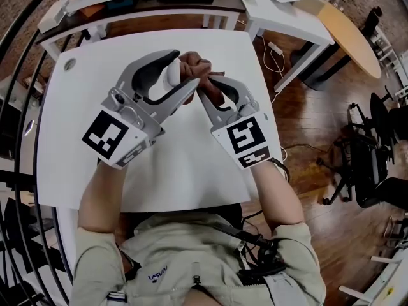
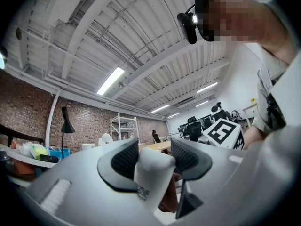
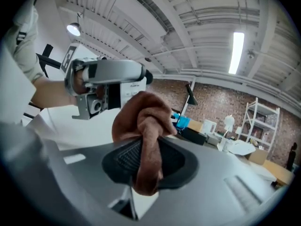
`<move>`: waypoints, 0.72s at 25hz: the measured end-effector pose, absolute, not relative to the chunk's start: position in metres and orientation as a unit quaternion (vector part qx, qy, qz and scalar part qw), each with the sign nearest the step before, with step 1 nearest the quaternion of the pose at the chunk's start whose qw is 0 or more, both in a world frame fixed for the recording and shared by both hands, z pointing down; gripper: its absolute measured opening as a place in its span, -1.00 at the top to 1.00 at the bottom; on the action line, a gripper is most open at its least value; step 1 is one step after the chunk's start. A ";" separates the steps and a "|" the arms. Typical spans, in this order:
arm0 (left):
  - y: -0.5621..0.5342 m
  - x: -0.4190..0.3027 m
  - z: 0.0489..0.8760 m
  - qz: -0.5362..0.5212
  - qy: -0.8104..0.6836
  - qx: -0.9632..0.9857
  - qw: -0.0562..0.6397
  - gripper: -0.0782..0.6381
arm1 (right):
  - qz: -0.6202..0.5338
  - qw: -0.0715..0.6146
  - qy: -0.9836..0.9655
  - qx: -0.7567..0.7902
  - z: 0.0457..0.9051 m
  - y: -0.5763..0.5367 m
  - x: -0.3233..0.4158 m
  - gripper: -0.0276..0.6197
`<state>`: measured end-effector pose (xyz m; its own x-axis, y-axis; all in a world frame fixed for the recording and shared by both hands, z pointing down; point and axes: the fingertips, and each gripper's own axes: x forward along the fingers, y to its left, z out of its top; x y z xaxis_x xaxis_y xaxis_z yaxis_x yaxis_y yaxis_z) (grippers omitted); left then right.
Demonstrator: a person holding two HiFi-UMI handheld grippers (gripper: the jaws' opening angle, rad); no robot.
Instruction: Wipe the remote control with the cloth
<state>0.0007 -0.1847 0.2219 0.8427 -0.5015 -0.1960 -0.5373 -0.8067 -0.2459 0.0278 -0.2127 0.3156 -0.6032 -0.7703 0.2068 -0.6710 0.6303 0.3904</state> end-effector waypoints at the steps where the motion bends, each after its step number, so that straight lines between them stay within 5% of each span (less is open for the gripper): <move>1: -0.187 0.000 0.223 0.062 0.275 -0.949 0.143 0.15 | -0.135 0.187 -0.884 0.407 0.320 -0.215 0.027 0.67; 10: -0.197 0.005 0.215 0.088 0.281 -0.950 0.102 0.15 | -0.101 0.264 -0.876 0.391 0.363 -0.229 0.023 0.67; 18: -0.227 -0.024 0.214 0.143 0.317 -0.936 0.053 0.15 | -0.075 0.263 -0.867 0.417 0.363 -0.237 0.036 0.67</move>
<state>-0.0240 -0.2267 0.2138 0.7590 -0.5776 -0.3005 -0.6078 -0.7941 -0.0087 0.0361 -0.2374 0.3634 -0.5151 -0.7618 0.3927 -0.6829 0.6417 0.3492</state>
